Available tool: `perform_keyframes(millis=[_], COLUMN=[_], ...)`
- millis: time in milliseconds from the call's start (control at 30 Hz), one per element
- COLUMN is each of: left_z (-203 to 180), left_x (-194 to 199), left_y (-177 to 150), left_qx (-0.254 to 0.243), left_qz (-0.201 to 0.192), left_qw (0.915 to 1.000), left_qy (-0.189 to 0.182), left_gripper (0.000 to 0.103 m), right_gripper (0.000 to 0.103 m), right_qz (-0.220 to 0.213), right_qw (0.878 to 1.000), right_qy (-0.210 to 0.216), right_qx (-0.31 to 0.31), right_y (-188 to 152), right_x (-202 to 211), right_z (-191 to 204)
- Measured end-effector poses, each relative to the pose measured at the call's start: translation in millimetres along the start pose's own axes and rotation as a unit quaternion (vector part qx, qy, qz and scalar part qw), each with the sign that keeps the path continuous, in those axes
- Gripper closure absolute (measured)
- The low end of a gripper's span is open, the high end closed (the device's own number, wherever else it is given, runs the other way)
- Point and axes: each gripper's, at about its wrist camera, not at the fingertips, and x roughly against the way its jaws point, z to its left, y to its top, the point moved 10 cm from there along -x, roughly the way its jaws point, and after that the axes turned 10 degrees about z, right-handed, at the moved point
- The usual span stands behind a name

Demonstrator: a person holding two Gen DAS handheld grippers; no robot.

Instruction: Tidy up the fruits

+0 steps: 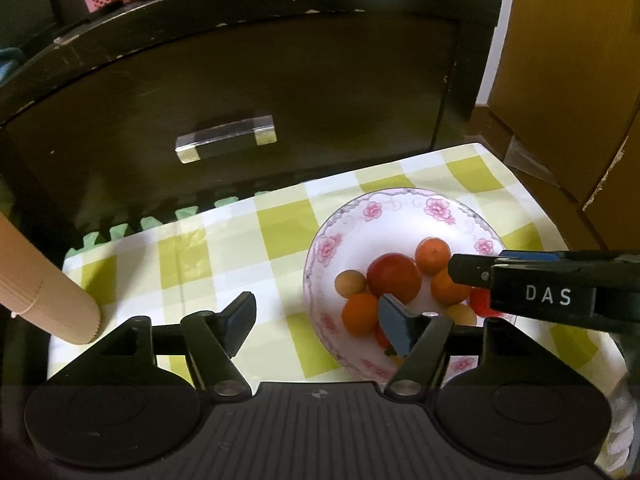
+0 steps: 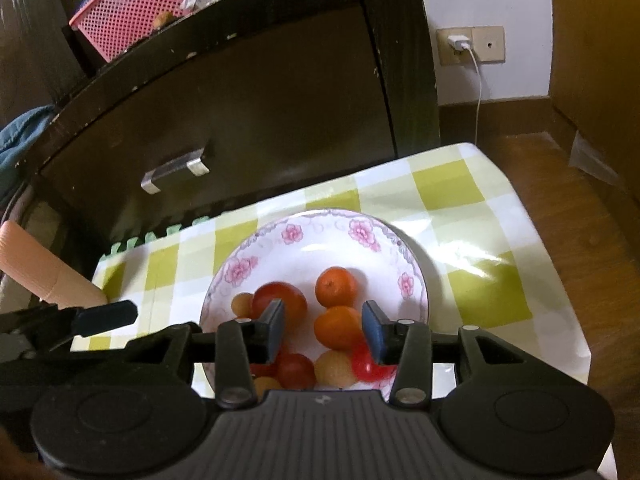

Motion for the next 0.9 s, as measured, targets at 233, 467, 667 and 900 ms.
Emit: perform_keyframes(millis=[233,467,667,900], left_z=[4.4,11.1,16.5,18.9], left_x=[9.9,24.6,44.9,71.9], left_y=[1.3,-9.4,-24.3,-43.6], left_qx=[-0.001,0.014,0.026,0.03], left_qz=[-0.018,-0.031,-0.049,-0.081], left_qw=[0.9996,0.9989,0.9978,0.9951], left_qy=[0.023,0.032,0.038,0.049], left_gripper=[0.019,0.017,0.014,0.0], right_gripper=[0.057,0.056,0.056,0.056], right_qz=[-0.011,-0.038,-0.044,-0.055], right_qw=[1.0,0.999,0.999,0.998], right_qy=[-0.007,-0.023,-0.02,-0.017], right_qx=[0.007,0.017,0.011,0.014], right_y=[-1.2,-7.4,-30.6,-57.3], right_x=[4.4,31.0,48.7,70.2], right_z=[2.5,9.6,17.6,28.5])
